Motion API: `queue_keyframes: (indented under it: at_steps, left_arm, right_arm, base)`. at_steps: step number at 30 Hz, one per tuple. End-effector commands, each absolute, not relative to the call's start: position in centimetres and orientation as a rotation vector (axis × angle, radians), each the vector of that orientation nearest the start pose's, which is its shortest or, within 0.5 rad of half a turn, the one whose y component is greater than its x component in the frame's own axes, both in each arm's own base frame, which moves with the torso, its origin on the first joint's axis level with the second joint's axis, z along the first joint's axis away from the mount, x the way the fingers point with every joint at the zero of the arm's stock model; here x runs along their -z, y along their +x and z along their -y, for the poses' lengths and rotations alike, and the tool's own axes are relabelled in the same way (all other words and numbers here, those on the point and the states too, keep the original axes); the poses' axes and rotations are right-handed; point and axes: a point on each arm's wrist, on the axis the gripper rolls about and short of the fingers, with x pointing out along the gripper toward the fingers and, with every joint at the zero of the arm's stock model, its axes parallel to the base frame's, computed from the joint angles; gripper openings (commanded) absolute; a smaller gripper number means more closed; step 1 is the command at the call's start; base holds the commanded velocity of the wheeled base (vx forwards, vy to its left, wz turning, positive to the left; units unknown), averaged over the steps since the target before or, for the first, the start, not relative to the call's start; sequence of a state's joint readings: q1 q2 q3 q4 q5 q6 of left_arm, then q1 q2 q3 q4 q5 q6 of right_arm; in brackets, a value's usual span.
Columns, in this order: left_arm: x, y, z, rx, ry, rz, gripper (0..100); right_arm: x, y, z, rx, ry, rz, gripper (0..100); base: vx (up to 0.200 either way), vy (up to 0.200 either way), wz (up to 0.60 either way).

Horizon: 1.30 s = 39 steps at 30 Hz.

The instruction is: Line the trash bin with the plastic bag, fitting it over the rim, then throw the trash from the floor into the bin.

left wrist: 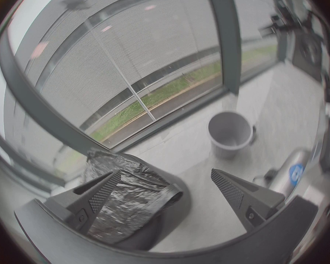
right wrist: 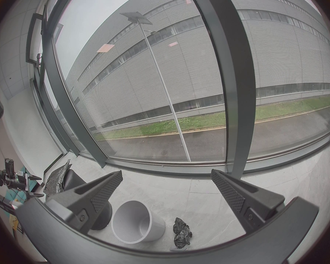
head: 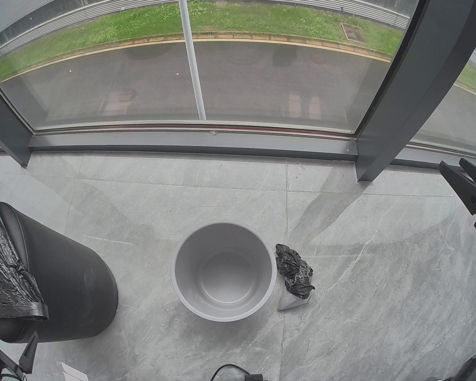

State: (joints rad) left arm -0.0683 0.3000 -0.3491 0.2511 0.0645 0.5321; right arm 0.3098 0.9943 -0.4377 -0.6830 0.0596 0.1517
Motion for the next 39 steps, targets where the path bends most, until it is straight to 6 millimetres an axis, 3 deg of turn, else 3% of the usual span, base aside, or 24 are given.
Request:
queue_keyframes:
  at_steps: [1, 4, 9, 21, 31, 39]
  left_arm:
    - [-15.5, 0.2, -0.4, 0.03, 0.869, -0.365, 100]
    - [-15.4, 0.3, -0.5, 0.001, 1.021, -0.395, 100]
    - [-15.3, 0.9, -0.6, -0.032, 1.096, -0.481, 100]
    - [-15.8, 4.7, -0.6, -0.024, 1.114, -0.593, 100]
    - [-14.9, 7.6, -0.5, 0.022, 1.09, -0.718, 100]
    - [-14.6, 8.4, -0.6, 0.018, 1.116, -0.735, 100]
  right_arm:
    - [-22.6, 13.8, -5.1, -0.395, 0.173, 0.049, 100]
    - [-22.6, 13.9, -5.1, -0.394, 0.173, 0.049, 100]
    - [-22.7, 13.8, -5.0, -0.394, 0.174, 0.052, 100]
    - [-22.6, 13.8, -5.1, -0.402, 0.176, 0.05, 100]
    - [-22.4, 13.9, -5.1, -0.404, 0.175, 0.038, 100]
    - [-22.4, 14.0, -5.2, -0.405, 0.175, 0.035, 100]
  base:
    - [0.0, 0.0, 0.0]
    - [0.0, 0.0, 0.0]
    - [0.0, 0.0, 0.0]
    - [0.0, 0.0, 0.0]
    - [0.0, 0.0, 0.0]
    - [0.0, 0.0, 0.0]
